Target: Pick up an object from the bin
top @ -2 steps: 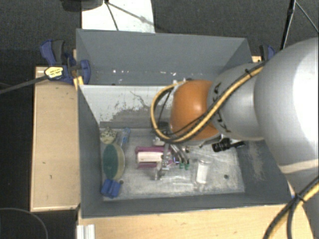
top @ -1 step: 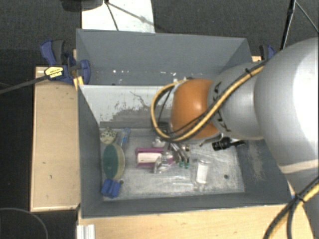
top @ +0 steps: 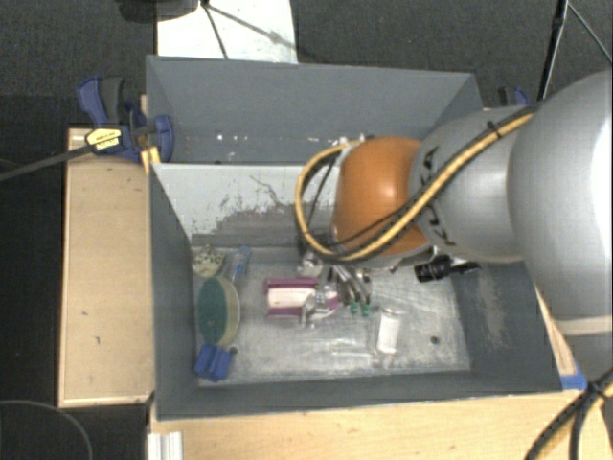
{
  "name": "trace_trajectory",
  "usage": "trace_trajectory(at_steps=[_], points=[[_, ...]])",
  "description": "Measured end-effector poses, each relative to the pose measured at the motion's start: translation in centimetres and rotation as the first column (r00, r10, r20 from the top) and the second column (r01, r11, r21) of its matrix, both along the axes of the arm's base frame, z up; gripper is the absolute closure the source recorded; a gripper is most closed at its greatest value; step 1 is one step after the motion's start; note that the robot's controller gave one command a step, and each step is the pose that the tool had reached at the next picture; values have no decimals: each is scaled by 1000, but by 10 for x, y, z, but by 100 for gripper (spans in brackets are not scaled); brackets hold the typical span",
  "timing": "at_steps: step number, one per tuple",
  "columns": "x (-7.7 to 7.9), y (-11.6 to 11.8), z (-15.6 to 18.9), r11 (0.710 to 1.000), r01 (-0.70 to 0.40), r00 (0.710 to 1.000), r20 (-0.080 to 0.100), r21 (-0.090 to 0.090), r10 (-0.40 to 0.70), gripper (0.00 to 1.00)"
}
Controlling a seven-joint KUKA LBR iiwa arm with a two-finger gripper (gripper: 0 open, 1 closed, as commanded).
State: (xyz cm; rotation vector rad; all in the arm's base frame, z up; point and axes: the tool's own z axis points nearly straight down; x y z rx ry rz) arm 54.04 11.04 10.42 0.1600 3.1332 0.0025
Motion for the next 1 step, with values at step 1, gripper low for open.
trace_trajectory(at_steps=[1], points=[[2,0,64,1000,2,1000,3,0,-2,100]])
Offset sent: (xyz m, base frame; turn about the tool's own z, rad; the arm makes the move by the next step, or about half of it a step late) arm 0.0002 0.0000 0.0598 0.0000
